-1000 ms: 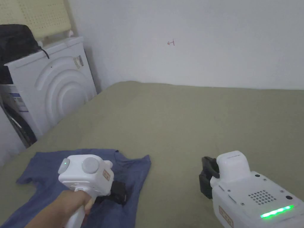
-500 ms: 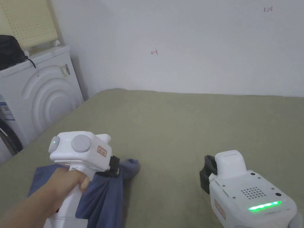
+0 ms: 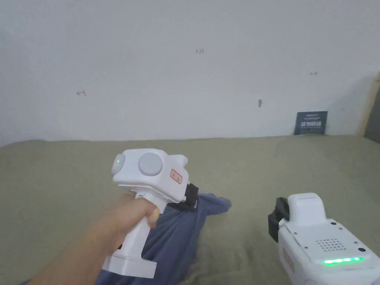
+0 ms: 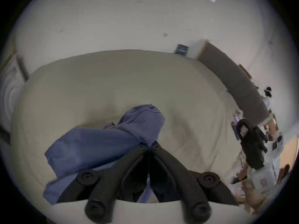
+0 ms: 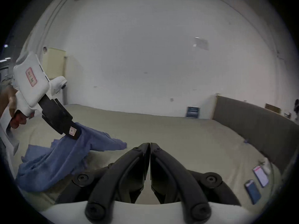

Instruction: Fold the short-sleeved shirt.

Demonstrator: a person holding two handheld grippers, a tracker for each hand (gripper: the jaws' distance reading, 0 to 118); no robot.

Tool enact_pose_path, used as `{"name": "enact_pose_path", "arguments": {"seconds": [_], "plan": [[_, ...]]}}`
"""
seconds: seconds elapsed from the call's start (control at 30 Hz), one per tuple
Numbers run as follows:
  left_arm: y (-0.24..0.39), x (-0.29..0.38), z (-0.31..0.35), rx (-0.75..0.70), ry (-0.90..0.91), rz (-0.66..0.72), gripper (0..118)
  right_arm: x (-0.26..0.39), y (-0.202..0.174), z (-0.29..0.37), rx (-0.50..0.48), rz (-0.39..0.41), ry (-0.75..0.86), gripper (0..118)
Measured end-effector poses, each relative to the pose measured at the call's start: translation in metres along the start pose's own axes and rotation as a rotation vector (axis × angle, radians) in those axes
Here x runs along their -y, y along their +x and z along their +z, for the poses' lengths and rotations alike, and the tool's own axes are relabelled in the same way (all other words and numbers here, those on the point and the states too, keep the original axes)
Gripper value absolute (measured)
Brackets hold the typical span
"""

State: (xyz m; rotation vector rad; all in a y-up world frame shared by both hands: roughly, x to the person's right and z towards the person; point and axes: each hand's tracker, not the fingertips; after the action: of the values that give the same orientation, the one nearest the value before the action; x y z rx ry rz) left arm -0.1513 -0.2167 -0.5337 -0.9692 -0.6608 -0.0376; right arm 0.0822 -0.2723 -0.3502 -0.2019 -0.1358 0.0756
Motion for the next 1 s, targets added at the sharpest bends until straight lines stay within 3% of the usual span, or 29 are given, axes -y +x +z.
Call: {"name": "enact_pose_path", "arguments": {"seconds": [0.13,0.27,0.57,0.6,0.63,0.7,0.73,0.83,0.93,0.97,1.0], "plan": [[0.084,-0.017,-0.047,0.106,-0.050,-0.097,0,0.006,0.072,0.020,0.142,-0.028,-0.011,8],[0.144,-0.008,-0.093,0.190,-0.126,-0.170,0,0.017,0.120,0.036,0.232,-0.008,-0.028,8],[0.194,0.072,-0.174,0.286,-0.258,-0.161,3,0.042,0.150,0.049,0.298,-0.013,-0.084,8],[0.189,0.076,-0.173,0.277,-0.236,-0.138,13,0.043,0.150,0.049,0.296,-0.012,-0.088,8],[0.182,0.077,-0.170,0.268,-0.193,-0.093,38,0.044,0.149,0.049,0.294,-0.012,-0.090,8],[0.164,0.073,-0.151,0.270,-0.113,0.017,107,0.043,0.146,0.048,0.285,-0.013,-0.091,8],[0.154,0.069,-0.138,0.292,-0.087,0.051,110,0.041,0.144,0.047,0.275,-0.017,-0.092,8],[0.110,0.058,-0.072,0.377,0.036,0.137,108,0.032,0.131,0.045,0.249,-0.019,-0.083,8],[0.064,0.062,-0.003,0.235,0.187,0.123,102,0.022,0.115,0.042,0.215,-0.025,-0.060,8],[0.047,0.069,0.019,0.167,0.233,0.122,92,0.019,0.109,0.041,0.203,-0.027,-0.055,8],[0.032,0.078,0.037,0.101,0.262,0.124,64,0.018,0.104,0.040,0.193,-0.027,-0.050,8]]}}
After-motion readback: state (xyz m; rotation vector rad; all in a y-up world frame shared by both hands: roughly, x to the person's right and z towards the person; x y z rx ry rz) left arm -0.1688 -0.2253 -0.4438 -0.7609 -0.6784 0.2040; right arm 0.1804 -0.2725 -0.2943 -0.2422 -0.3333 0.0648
